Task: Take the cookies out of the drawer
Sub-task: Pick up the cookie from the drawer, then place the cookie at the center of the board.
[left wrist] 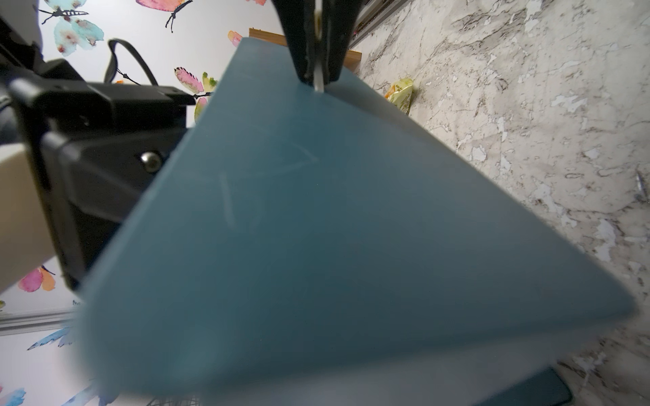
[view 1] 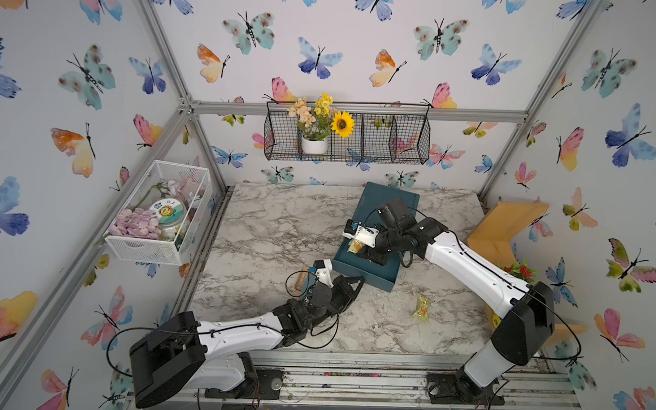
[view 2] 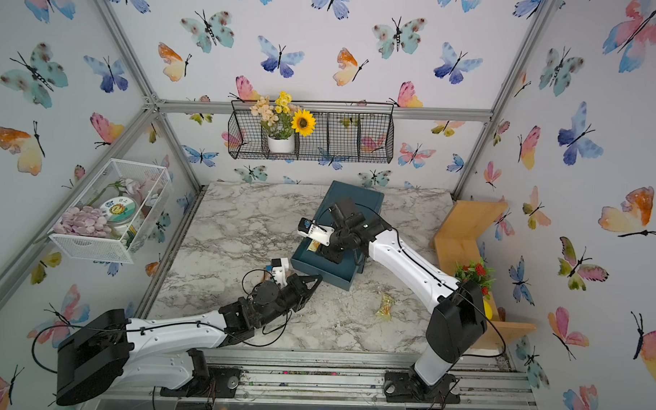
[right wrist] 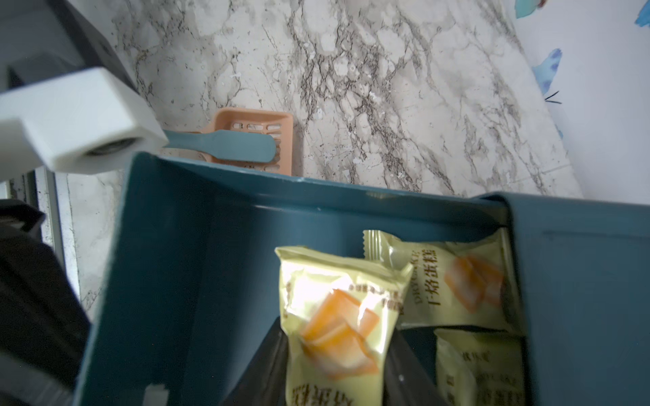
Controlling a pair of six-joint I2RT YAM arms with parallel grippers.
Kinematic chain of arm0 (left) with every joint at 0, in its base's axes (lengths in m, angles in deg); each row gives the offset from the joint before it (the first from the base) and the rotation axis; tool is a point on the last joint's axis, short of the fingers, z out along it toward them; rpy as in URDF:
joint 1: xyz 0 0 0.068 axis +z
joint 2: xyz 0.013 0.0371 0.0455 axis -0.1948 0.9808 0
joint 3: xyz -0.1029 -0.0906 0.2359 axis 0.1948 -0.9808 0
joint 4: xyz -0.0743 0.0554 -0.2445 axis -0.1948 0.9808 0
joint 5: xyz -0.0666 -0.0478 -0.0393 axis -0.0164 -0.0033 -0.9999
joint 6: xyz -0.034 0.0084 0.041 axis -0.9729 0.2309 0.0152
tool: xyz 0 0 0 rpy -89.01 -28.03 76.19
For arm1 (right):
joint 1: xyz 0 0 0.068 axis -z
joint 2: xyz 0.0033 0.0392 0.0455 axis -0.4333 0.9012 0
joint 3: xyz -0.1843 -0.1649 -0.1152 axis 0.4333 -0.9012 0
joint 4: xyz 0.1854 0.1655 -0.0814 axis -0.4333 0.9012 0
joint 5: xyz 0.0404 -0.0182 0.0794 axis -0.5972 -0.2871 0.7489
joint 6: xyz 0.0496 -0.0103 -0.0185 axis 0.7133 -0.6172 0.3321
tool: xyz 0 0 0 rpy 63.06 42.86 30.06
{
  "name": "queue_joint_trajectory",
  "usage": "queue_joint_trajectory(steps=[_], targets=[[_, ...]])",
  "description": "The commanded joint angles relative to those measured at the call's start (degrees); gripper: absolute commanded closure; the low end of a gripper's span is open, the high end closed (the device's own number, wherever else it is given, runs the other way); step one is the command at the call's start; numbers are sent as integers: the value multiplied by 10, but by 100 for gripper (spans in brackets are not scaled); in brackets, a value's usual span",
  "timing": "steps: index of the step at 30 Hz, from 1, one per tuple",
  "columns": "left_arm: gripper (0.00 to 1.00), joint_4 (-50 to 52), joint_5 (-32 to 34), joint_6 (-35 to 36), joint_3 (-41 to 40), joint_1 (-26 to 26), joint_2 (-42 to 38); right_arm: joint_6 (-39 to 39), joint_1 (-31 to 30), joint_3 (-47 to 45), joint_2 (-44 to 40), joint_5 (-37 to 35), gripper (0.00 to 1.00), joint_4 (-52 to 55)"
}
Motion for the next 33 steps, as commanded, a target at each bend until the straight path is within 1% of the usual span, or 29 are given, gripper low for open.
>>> queue_joint_trajectory(steps=[1, 4, 7, 11, 13, 15, 19, 24, 26, 29, 33], targets=[[100, 24, 30, -10, 13, 7, -14, 36, 1, -13, -26, -6, 68, -36], [100, 34, 35, -19, 15, 7, -16, 66, 1, -17, -44, -11, 68, -45], [100, 45, 38, -30, 16, 8, -19, 106, 1, -27, -71, -33, 69, -57], [100, 50, 37, -42, 15, 7, -19, 187, 1, -60, -126, -89, 69, -64], [100, 50, 37, -49, 14, 7, -17, 238, 1, -80, -160, -111, 68, -58], [100, 48, 36, -54, 14, 7, -13, 292, 1, -96, -185, -151, 68, -40], [100, 42, 35, -63, 15, 8, -6, 379, 1, -121, -215, -207, 68, 9], [100, 46, 42, -77, 17, 8, -3, 473, 2, -190, -261, -285, 66, 17], [100, 53, 47, -81, 19, 8, -4, 495, 8, -225, -275, -285, 64, -1], [100, 63, 47, -88, 22, 9, -3, 536, 27, -279, -285, -268, 64, -35], [100, 67, 46, -106, 19, 12, -2, 591, 51, -320, -286, -267, 65, -42]])
